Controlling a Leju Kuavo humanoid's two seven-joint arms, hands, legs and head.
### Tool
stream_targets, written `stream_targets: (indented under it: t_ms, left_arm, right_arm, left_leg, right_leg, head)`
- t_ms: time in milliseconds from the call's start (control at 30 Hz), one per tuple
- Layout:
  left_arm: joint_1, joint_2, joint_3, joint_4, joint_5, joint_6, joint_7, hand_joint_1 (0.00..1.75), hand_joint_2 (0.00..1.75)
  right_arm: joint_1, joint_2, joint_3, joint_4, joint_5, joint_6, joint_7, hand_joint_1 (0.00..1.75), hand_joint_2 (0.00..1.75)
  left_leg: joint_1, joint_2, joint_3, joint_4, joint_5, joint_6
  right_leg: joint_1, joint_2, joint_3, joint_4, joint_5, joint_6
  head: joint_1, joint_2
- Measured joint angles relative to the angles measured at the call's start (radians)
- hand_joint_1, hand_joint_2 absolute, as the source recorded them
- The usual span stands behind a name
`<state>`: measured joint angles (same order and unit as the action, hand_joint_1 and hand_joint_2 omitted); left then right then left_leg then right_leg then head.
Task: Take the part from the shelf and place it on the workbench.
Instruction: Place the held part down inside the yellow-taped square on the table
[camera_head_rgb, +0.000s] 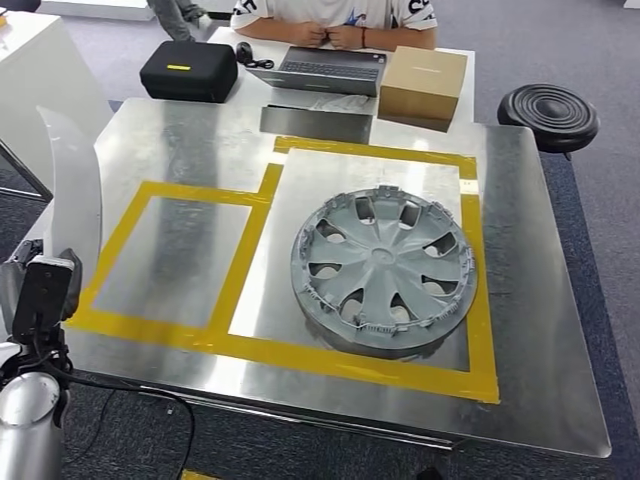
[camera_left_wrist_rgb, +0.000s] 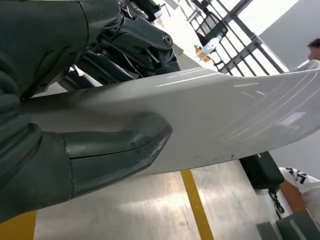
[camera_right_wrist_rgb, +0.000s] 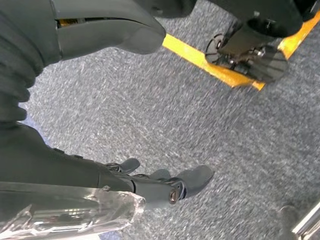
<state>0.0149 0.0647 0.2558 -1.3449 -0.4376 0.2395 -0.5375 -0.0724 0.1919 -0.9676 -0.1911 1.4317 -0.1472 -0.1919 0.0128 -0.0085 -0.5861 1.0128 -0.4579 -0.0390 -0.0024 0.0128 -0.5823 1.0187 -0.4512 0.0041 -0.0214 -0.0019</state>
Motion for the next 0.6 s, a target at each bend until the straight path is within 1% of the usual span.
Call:
stream_targets:
  t_ms: [33,100,133,167,200,233,267,300,333,367,400,467,500,533,567,600]
  left_arm:
    - [-0.003,0.002,0.001,0.005,0.002,0.0,0.0,1.75,1.75]
    - [-0.009,0.005,0.002,0.02,0.009,-0.002,-0.001,1.75,1.75]
    - [-0.01,0.007,0.003,0.031,0.012,-0.003,-0.001,1.75,1.75]
    - [-0.01,0.008,0.003,0.04,0.014,-0.004,-0.002,1.75,1.75]
    - [-0.011,0.01,0.004,0.049,0.016,-0.005,-0.003,1.75,1.75]
    - [-0.013,0.012,0.004,0.057,0.017,-0.005,-0.005,1.75,1.75]
    - [-0.015,0.013,0.005,0.062,0.018,-0.006,-0.007,1.75,1.75]
    - [-0.018,0.015,0.006,0.067,0.019,-0.006,-0.01,1.75,1.75]
    - [-0.021,0.016,0.006,0.07,0.019,-0.006,-0.012,1.75,1.75]
    - [-0.023,0.017,0.007,0.074,0.019,-0.006,-0.014,1.75,1.75]
    - [-0.024,0.017,0.009,0.077,0.019,-0.006,-0.016,1.75,1.75]
    - [-0.024,0.017,0.012,0.083,0.02,-0.006,-0.018,1.75,1.75]
    - [-0.025,0.017,0.014,0.085,0.021,-0.006,-0.018,1.75,1.75]
    - [-0.026,0.017,0.017,0.086,0.021,-0.006,-0.019,1.75,1.75]
    - [-0.026,0.017,0.019,0.087,0.022,-0.006,-0.02,1.75,1.75]
    - [-0.027,0.016,0.021,0.089,0.023,-0.006,-0.02,1.75,1.75]
  right_arm:
    - [0.0,0.0,0.001,0.0,0.0,0.0,0.0,0.0,1.75]
    - [0.001,0.0,0.004,0.0,0.001,0.001,0.0,0.0,1.75]
    - [0.002,0.0,0.006,0.0,0.001,0.001,0.001,0.0,1.75]
    - [0.002,-0.001,0.007,0.0,0.001,0.001,0.001,0.0,1.75]
    - [0.002,-0.001,0.007,0.0,0.001,0.001,0.001,0.0,1.75]
    - [0.002,-0.001,0.007,0.0,0.001,0.001,0.002,0.0,1.75]
    - [0.002,-0.001,0.007,0.0,0.001,0.001,0.002,0.0,1.75]
    - [0.002,-0.001,0.008,0.0,0.001,0.002,0.002,0.0,1.75]
    - [0.002,-0.001,0.008,0.0,0.001,0.002,0.002,0.0,1.75]
    - [0.002,-0.001,0.008,0.0,0.001,0.002,0.002,0.0,1.75]
    - [0.002,-0.001,0.008,0.0,0.001,0.002,0.002,0.0,1.75]
    - [0.002,-0.001,0.008,0.0,0.001,0.003,0.002,0.0,0.87]
    - [0.002,-0.001,0.008,0.0,0.001,0.003,0.002,0.0,0.44]
    - [0.001,-0.002,0.008,0.0,0.001,0.003,0.002,0.0,0.0]
    - [0.001,-0.002,0.008,0.0,0.001,0.003,0.002,0.0,0.0]
    - [0.002,-0.002,0.008,0.0,0.001,0.003,0.002,0.0,0.0]
  left_leg:
    - [0.0,0.001,-0.021,0.046,-0.028,-0.004]
    - [0.0,0.001,-0.083,0.181,-0.091,-0.01]
    - [0.0,0.001,-0.11,0.237,-0.109,-0.011]
    - [0.0,0.001,-0.122,0.26,-0.107,-0.011]
    - [0.0,0.001,-0.115,0.245,-0.087,-0.009]
    - [0.0,0.001,-0.09,0.192,-0.053,-0.007]
    - [0.0,0.002,-0.055,0.121,-0.017,-0.004]
    - [-0.001,0.002,-0.022,0.051,0.007,-0.001]
    - [-0.002,0.002,0.001,0.002,0.02,0.003]
    - [-0.003,0.002,0.011,-0.022,0.022,0.006]
    - [-0.005,0.001,0.012,-0.029,0.019,0.01]
    - [-0.003,0.001,0.011,-0.03,0.022,0.022]
    - [0.0,0.001,0.012,-0.032,0.024,0.027]
    - [0.002,0.002,0.013,-0.034,0.025,0.032]
    - [0.003,0.002,0.014,-0.034,0.025,0.035]
    - [0.003,0.002,0.014,-0.034,0.024,0.037]
  right_leg:
    - [-0.002,-0.001,0.0,-0.002,0.001,-0.005]
    - [-0.001,-0.002,0.0,-0.002,0.001,-0.01]
    - [-0.001,-0.003,0.0,-0.002,0.0,-0.011]
    - [0.0,-0.003,-0.001,-0.001,0.0,-0.011]
    - [0.0,-0.002,0.0,-0.001,0.0,-0.011]
    - [0.0,-0.002,0.001,-0.001,0.0,-0.011]
    - [0.0,-0.002,0.002,-0.001,0.0,-0.01]
    - [0.002,-0.001,0.001,0.001,-0.001,-0.007]
    - [0.004,-0.001,0.0,0.002,-0.002,-0.003]
    - [0.006,-0.001,-0.002,0.002,-0.002,0.002]
    - [0.007,-0.001,-0.003,0.001,-0.001,0.007]
    - [0.006,-0.002,-0.006,0.002,-0.004,0.019]
    - [0.005,-0.003,-0.014,0.017,-0.016,0.025]
    - [0.004,-0.003,-0.033,0.055,-0.039,0.031]
    - [0.003,-0.004,-0.06,0.111,-0.069,0.035]
    - [0.002,-0.005,-0.094,0.182,-0.101,0.039]
  head:
    - [-0.002,0.0]
    - [-0.005,0.0]
    - [-0.005,0.0]
    - [-0.005,0.0]
    - [-0.005,0.0]
    - [-0.005,0.0]
    - [-0.005,0.0]
    - [-0.005,0.0]
    - [-0.004,0.0]
    - [-0.004,0.0]
    - [-0.003,0.0]
    - [-0.003,0.0]
    - [0.0,0.0]
    - [0.003,0.0]
    - [0.006,0.0]
    - [0.008,0.0]
